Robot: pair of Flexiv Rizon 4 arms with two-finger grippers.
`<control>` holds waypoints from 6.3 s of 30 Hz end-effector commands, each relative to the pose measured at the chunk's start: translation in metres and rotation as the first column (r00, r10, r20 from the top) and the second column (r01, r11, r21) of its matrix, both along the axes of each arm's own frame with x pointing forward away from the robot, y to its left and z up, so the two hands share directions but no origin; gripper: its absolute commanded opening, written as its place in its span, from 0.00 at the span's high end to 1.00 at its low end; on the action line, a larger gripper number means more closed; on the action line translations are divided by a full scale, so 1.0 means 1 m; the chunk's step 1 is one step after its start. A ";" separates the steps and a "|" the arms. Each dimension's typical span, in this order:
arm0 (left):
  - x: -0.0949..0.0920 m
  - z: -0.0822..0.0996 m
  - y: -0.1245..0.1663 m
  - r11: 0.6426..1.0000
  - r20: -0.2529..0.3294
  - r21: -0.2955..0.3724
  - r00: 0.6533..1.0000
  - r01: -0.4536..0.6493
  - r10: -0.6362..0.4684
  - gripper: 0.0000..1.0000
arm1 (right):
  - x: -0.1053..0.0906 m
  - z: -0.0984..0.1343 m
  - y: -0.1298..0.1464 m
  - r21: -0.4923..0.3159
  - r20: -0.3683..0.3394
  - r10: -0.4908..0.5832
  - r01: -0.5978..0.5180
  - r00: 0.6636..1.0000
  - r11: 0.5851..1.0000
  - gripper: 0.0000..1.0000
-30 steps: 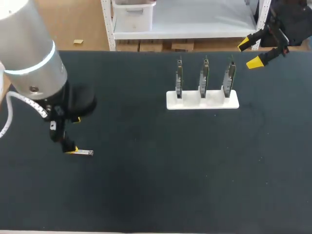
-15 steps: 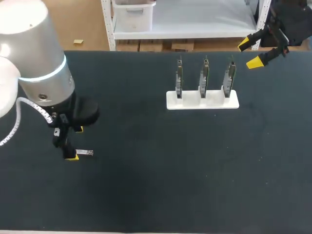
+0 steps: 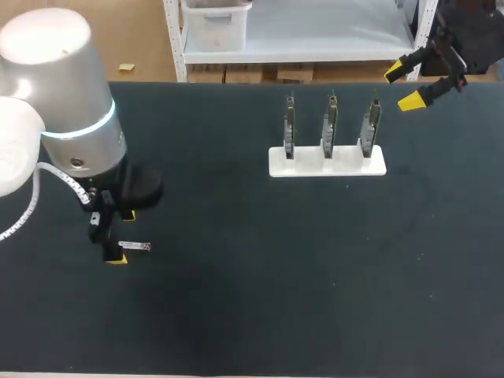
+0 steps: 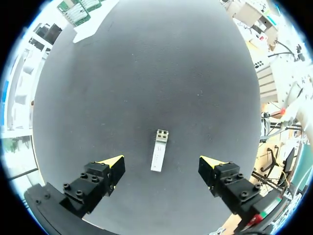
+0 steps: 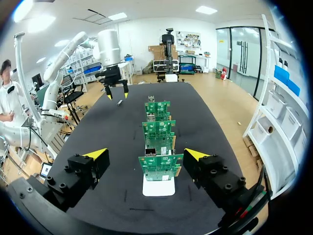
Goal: Pick up the optical module with the left hand, and insert it into the network port with the right hand.
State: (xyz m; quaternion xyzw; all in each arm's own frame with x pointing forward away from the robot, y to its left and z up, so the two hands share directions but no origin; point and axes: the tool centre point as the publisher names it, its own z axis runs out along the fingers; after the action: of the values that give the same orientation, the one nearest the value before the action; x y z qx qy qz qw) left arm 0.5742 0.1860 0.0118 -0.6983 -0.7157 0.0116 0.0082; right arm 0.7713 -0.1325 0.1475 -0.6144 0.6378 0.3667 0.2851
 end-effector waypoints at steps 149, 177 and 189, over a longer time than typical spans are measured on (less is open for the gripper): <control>0.209 0.205 -0.425 0.010 0.104 -0.994 0.994 0.105 -0.045 1.00 | -0.002 0.000 0.000 -0.001 0.004 -0.004 0.004 1.000 1.000 0.00; 0.194 0.179 -0.438 0.072 0.052 -0.996 0.999 0.051 0.006 1.00 | -0.002 0.000 0.000 -0.001 0.004 -0.004 0.004 1.000 1.000 0.00; 0.191 0.172 -0.443 0.064 0.038 -0.997 0.999 0.037 0.011 1.00 | -0.002 0.000 0.000 -0.001 0.004 -0.004 0.004 1.000 1.000 0.00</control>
State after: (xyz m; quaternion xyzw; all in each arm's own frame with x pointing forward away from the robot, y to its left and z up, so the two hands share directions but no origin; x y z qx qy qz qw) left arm 0.7677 -0.2576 0.1856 -0.5249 -0.5069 0.4874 -0.4795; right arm 0.7713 -0.1325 0.1475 -0.6144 0.6378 0.3666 0.2852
